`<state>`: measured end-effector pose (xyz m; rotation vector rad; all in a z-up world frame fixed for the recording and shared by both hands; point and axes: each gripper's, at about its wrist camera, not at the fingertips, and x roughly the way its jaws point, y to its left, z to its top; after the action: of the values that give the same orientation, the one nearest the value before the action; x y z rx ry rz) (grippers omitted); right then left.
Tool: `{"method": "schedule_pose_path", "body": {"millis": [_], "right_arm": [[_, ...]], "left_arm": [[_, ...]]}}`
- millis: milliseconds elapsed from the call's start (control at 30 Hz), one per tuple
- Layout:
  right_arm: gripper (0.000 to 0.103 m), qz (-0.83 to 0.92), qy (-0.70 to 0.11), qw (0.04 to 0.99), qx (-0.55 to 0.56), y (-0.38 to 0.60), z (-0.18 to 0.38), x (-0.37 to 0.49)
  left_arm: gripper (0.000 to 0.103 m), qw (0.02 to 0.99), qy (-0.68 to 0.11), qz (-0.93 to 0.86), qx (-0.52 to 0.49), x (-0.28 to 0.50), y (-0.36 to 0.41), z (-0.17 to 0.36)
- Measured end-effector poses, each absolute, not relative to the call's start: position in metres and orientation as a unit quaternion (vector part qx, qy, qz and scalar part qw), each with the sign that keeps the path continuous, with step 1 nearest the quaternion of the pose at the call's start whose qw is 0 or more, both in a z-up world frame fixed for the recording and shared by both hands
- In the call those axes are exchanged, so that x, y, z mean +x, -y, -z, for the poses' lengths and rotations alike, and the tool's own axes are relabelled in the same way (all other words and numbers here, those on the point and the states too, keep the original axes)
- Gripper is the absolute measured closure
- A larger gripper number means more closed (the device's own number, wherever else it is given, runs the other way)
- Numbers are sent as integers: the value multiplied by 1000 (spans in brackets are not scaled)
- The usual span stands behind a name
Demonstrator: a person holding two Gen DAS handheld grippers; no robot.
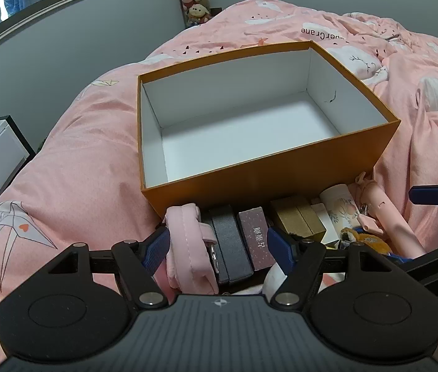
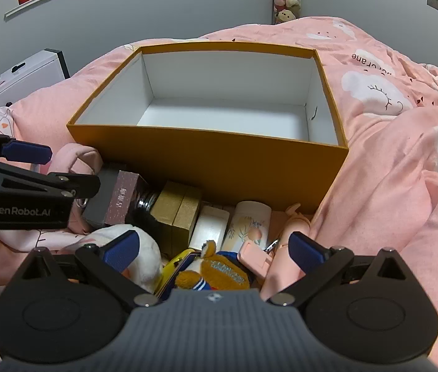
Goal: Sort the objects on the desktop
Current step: 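Move both tools toward the items in front of the orange box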
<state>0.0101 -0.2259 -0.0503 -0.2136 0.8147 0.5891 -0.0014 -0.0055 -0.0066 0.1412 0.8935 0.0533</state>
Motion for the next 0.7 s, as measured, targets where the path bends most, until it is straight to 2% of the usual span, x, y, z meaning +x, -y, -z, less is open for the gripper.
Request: {"method": "schedule_pose_path", "body": {"millis": [700], "right_arm": [[1, -282, -392, 869, -106, 223, 52, 10]], "left_arm": [[21, 899, -433, -25, 62, -1, 3, 4]]}}
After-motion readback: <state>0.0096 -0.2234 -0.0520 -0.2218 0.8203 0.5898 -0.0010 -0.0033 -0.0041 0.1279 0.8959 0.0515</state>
